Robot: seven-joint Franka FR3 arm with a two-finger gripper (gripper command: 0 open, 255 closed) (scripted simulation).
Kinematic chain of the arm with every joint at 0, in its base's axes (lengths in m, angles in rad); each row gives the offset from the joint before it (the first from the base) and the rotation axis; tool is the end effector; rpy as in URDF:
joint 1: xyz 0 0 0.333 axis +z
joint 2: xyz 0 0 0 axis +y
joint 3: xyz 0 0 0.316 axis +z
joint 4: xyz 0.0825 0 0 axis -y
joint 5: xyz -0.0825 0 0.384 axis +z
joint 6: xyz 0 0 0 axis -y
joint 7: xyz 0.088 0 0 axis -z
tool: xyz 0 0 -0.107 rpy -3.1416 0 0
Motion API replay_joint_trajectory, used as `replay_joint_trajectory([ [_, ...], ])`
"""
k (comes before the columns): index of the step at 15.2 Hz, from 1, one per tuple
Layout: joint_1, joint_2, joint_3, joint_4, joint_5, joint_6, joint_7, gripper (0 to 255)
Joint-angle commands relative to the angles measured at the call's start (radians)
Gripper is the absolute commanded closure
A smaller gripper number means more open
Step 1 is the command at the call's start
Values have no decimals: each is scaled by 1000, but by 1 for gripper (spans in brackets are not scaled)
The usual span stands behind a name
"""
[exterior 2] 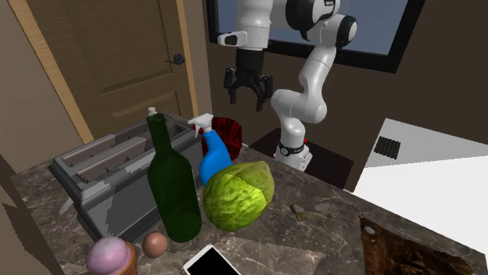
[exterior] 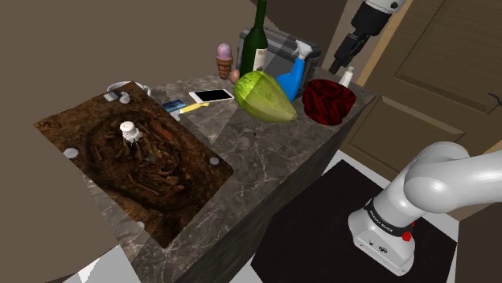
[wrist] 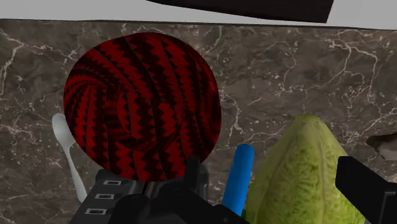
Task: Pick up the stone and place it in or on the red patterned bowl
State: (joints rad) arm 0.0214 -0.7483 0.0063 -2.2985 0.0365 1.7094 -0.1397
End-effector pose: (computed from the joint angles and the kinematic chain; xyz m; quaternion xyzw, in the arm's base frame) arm 0.3313 0.0133 0.6194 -0.9934 -0.0816 -0.0803 0.0115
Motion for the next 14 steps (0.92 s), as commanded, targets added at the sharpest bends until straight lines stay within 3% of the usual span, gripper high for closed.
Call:
replay_joint_trajectory([
  [1,0,0,0,0,0,0,0,0],
  [8,-17,-87,188,-173,123,133,353,0],
  [14,-33,-62,382,-231,231,268,665,0],
])
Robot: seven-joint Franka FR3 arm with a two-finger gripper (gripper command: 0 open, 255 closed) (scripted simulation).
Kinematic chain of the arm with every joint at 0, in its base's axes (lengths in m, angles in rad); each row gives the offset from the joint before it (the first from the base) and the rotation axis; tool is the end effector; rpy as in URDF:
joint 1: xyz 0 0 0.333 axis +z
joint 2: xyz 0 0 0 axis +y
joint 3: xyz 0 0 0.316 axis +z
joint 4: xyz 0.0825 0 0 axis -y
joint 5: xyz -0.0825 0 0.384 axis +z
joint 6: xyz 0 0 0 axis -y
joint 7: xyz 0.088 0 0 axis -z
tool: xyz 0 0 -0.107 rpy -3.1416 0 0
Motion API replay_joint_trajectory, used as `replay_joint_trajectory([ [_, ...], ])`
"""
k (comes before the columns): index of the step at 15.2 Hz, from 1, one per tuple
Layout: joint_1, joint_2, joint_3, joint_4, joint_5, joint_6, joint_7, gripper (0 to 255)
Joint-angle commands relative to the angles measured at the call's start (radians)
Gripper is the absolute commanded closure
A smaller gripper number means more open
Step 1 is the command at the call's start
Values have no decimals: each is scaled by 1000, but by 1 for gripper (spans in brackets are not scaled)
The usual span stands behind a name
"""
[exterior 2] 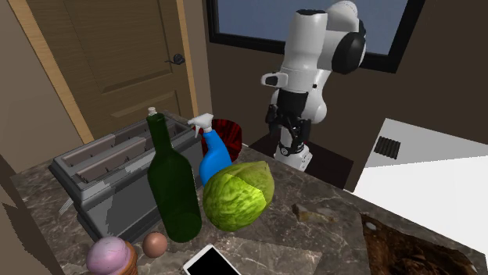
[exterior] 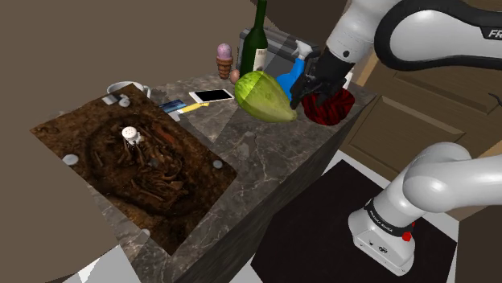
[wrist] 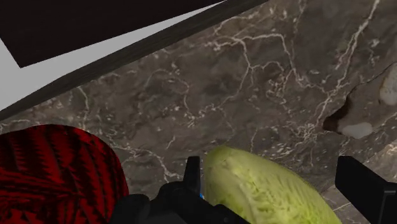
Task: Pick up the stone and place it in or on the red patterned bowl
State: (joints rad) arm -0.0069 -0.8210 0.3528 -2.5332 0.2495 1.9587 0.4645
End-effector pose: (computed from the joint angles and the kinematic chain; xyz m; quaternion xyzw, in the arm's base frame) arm 0.3094 0.1468 0.5345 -0.9851 0.1323 -0.1056 0.0311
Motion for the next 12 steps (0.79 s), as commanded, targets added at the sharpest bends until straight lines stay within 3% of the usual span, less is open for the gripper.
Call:
replay_joint_trajectory([
  [1,-11,24,70,3,33,43,114,0],
  [7,-90,152,296,48,89,189,435,0],
  [12,-230,299,512,142,58,297,717,0],
])
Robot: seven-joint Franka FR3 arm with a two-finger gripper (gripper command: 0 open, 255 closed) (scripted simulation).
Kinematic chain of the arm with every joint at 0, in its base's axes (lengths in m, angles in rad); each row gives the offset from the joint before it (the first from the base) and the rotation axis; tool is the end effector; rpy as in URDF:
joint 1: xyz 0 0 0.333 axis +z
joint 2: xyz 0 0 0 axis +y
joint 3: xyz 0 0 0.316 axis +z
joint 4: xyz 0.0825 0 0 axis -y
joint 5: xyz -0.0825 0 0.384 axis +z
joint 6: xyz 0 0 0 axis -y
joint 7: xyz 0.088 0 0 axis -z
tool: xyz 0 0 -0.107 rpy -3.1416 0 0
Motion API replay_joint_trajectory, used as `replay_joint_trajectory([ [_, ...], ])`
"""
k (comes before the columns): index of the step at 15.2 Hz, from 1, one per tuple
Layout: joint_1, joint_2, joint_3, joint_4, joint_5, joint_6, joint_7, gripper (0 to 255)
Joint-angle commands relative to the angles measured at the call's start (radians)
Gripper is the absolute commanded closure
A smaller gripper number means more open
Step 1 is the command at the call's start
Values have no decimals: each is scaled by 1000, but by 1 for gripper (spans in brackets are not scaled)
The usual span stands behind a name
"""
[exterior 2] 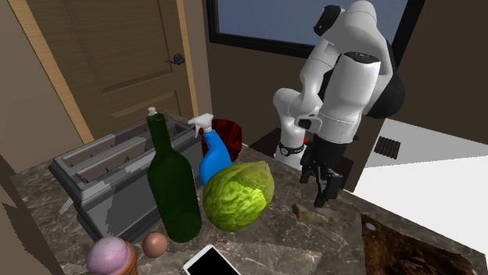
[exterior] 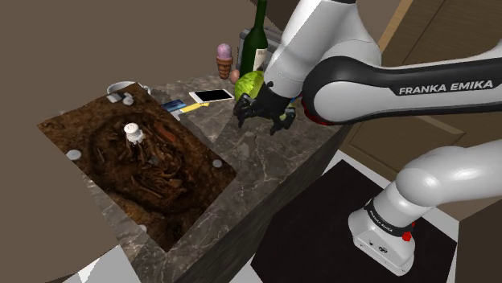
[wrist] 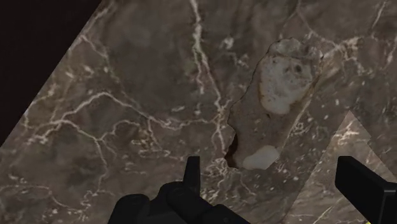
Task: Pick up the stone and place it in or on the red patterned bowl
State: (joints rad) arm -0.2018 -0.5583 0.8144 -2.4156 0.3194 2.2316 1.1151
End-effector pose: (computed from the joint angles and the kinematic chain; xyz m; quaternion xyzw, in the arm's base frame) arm 0.3491 0.2821 0.4681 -0.9295 0.3426 -0.1276 0.0495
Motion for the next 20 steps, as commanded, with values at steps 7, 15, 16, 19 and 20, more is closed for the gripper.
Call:
replay_joint_trajectory([
  [7,-83,107,117,-12,-37,132,88,0],
  [15,-88,113,123,-15,-40,141,91,0],
  [16,-88,113,123,-15,-40,141,91,0],
  [19,-87,113,123,-15,-40,141,91,255],
  [20,-88,113,123,-15,-40,141,91,255],
])
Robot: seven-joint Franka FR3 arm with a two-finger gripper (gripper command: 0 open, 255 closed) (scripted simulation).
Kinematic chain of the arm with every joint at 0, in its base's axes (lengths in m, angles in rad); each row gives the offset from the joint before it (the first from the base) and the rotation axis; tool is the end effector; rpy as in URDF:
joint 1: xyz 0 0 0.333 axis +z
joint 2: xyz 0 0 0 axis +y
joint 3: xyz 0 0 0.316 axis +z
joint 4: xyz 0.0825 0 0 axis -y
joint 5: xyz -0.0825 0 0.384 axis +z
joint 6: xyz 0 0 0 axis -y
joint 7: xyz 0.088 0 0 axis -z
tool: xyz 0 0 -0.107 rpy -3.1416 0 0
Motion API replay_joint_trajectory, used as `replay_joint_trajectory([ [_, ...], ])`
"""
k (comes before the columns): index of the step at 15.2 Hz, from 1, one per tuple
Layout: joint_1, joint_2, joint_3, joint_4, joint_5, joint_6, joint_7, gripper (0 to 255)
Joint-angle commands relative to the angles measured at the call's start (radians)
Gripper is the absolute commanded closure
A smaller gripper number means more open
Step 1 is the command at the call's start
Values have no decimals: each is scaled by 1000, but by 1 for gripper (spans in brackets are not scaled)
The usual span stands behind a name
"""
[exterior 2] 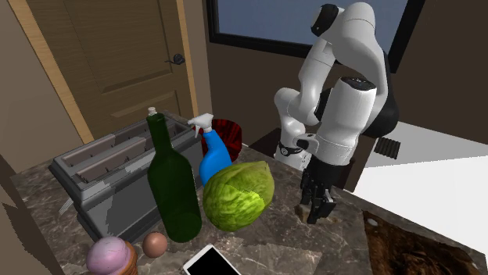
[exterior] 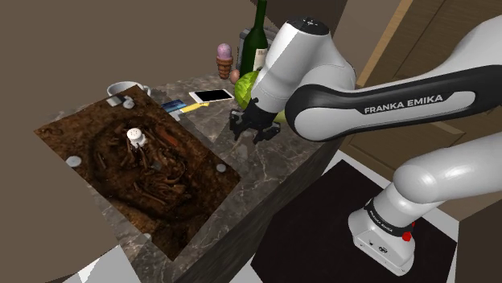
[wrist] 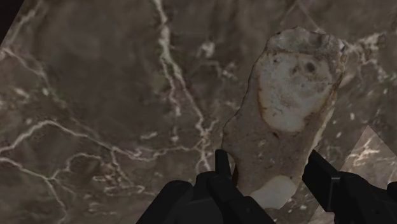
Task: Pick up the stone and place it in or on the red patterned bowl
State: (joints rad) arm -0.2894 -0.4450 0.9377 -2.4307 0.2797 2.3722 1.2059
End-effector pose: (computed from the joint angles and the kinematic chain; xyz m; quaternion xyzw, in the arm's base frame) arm 0.3662 0.2946 0.4239 -0.9222 0.3610 -0.1284 0.0528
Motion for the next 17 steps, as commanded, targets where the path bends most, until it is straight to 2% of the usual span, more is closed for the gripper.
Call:
replay_joint_trajectory([
  [1,0,0,0,0,0,0,0,255],
  [6,0,0,0,0,0,0,0,255],
  [17,29,-62,-80,99,8,-161,-30,255],
])
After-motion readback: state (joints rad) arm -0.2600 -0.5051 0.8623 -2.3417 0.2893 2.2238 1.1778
